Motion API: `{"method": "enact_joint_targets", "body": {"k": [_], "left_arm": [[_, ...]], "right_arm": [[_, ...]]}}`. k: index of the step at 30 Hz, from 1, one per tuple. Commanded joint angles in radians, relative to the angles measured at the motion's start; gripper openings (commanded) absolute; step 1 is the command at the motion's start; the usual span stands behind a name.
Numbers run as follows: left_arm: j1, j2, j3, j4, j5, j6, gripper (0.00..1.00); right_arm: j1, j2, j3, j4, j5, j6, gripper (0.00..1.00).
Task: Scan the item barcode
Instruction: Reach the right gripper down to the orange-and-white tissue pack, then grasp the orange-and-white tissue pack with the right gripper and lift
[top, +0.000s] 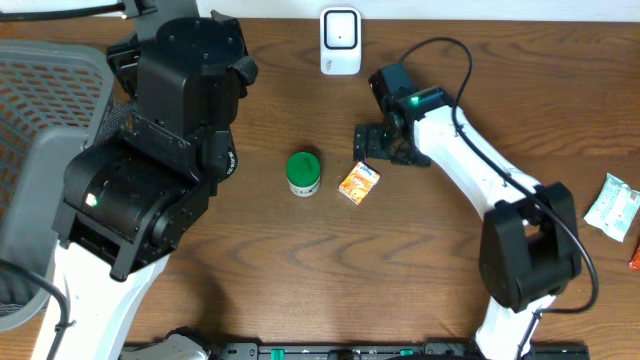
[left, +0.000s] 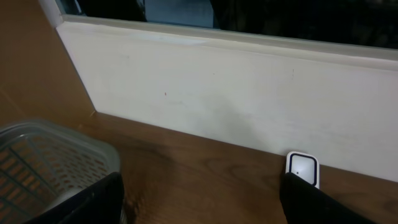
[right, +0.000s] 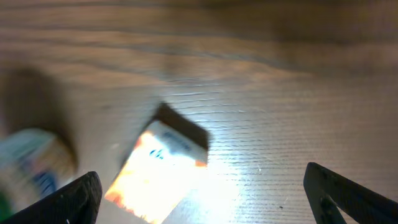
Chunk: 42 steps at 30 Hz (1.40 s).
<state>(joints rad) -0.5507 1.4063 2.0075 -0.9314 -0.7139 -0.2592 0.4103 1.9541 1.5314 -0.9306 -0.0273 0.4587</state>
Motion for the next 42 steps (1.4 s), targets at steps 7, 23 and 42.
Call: {"method": "enact_joint_targets", "body": {"k": [7, 23, 42], "left_arm": [[0.002, -0.011, 0.003, 0.001, 0.026, -0.005, 0.8], [0.002, -0.011, 0.003, 0.001, 0.026, -0.005, 0.8], [0.002, -0.011, 0.003, -0.003, 0.026, -0.005, 0.8]], "right_arm": [[0.066, -0.002, 0.011, -0.069, -0.095, -0.666, 0.99], [0.101, 0.146, 0.011, -0.05, -0.067, -0.805, 0.99], [0.106, 0.186, 0.011, 0.032, 0.031, -0.536, 0.75]]}}
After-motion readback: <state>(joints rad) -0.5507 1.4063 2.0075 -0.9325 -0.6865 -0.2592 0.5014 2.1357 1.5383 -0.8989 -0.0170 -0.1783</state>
